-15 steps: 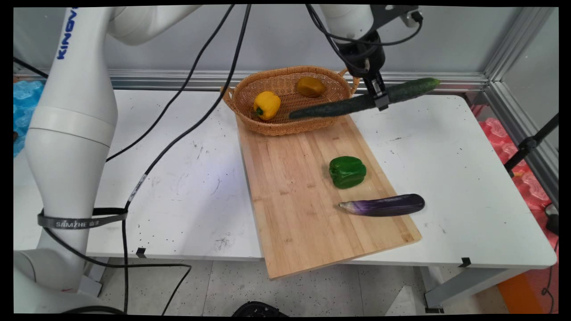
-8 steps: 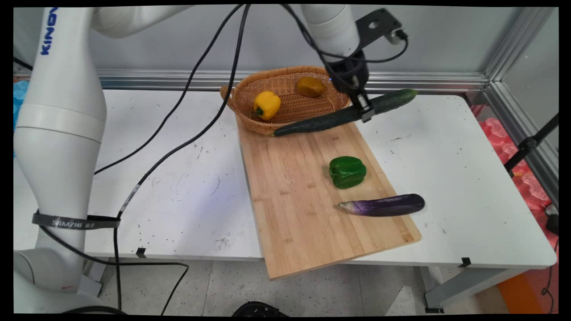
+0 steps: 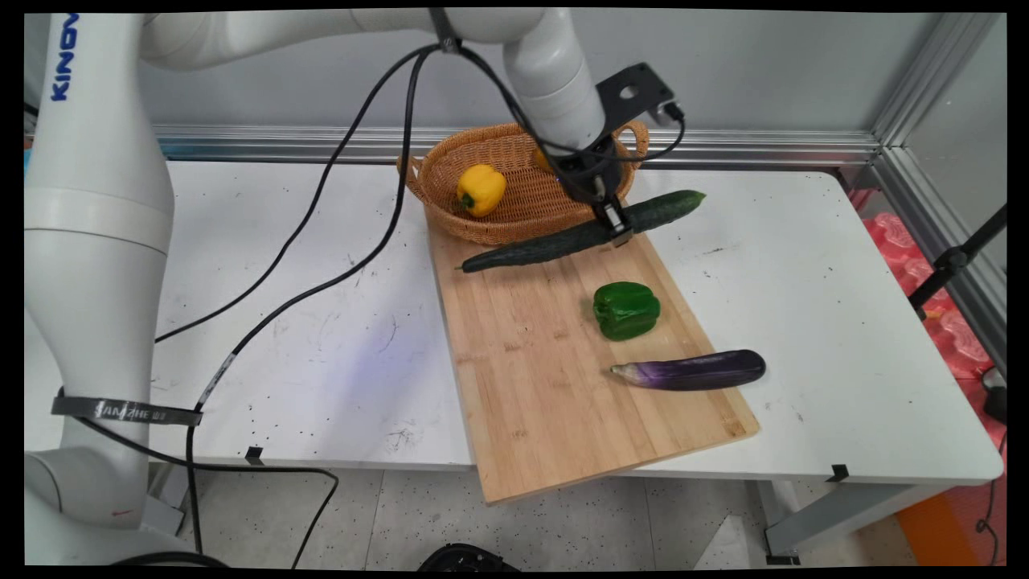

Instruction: Place the picked object on the cutting board

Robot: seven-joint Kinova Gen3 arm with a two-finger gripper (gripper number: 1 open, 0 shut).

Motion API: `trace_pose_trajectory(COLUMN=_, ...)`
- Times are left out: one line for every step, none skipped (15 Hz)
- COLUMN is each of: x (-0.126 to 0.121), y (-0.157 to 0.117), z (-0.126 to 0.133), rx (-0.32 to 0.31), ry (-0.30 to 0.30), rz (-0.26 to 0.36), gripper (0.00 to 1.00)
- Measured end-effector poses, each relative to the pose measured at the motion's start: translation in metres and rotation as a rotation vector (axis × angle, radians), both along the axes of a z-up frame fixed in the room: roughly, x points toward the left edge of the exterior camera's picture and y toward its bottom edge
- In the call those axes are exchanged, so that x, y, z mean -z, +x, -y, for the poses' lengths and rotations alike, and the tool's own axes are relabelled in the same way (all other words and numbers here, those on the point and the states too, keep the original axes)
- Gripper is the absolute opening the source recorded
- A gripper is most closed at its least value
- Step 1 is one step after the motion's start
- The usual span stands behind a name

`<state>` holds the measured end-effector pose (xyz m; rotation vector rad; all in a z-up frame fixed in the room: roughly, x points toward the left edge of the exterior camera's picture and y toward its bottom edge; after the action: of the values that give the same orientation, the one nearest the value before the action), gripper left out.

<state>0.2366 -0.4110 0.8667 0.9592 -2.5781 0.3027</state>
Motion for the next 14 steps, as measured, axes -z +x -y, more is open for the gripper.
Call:
trace_pose_trajectory(x=0.005, y=0.003, z=-0.001, rx=-0.005, ry=-0.002, rz=0.001, gripper=0.00)
trace_pose_trajectory(x=0.010, y=0.006, z=-0.001, rx=-0.011, ry=-0.004, rz=0.000, gripper=0.00)
trace_pose_trajectory(x=0.014, y=0.008, z=-0.002, rx=-0.018, ry=-0.004, rz=-0.001, gripper=0.00)
trace_pose_trajectory(x=0.018, y=0.010, z=-0.002, rx=-0.023, ry=-0.005, rz=-0.003, gripper=0.00)
trace_pose_trajectory(x=0.021, y=0.011, z=-0.003, rx=-0.026, ry=-0.005, rz=-0.005, gripper=0.00)
trace_pose_trajectory(x=0.024, y=0.012, z=-0.003, rx=-0.031, ry=-0.005, rz=-0.008, gripper=0.00)
trace_pose_trajectory(x=0.028, y=0.013, z=-0.003, rx=-0.037, ry=-0.005, rz=-0.014, gripper=0.00)
trace_pose_trajectory(x=0.031, y=0.014, z=-0.004, rx=-0.044, ry=-0.005, rz=-0.020, gripper=0.00)
trace_pose_trajectory(x=0.033, y=0.014, z=-0.004, rx=-0.051, ry=-0.004, rz=-0.024, gripper=0.00)
trace_pose_trajectory(x=0.035, y=0.014, z=-0.004, rx=-0.055, ry=-0.004, rz=-0.027, gripper=0.00)
trace_pose_trajectory(x=0.037, y=0.014, z=-0.005, rx=-0.062, ry=-0.002, rz=-0.031, gripper=0.00)
trace_pose_trajectory(x=0.039, y=0.015, z=-0.006, rx=-0.071, ry=0.000, rz=-0.037, gripper=0.00)
trace_pose_trajectory(x=0.041, y=0.014, z=-0.007, rx=-0.080, ry=0.002, rz=-0.042, gripper=0.00)
trace_pose_trajectory(x=0.043, y=0.014, z=-0.008, rx=-0.087, ry=0.005, rz=-0.048, gripper=0.00)
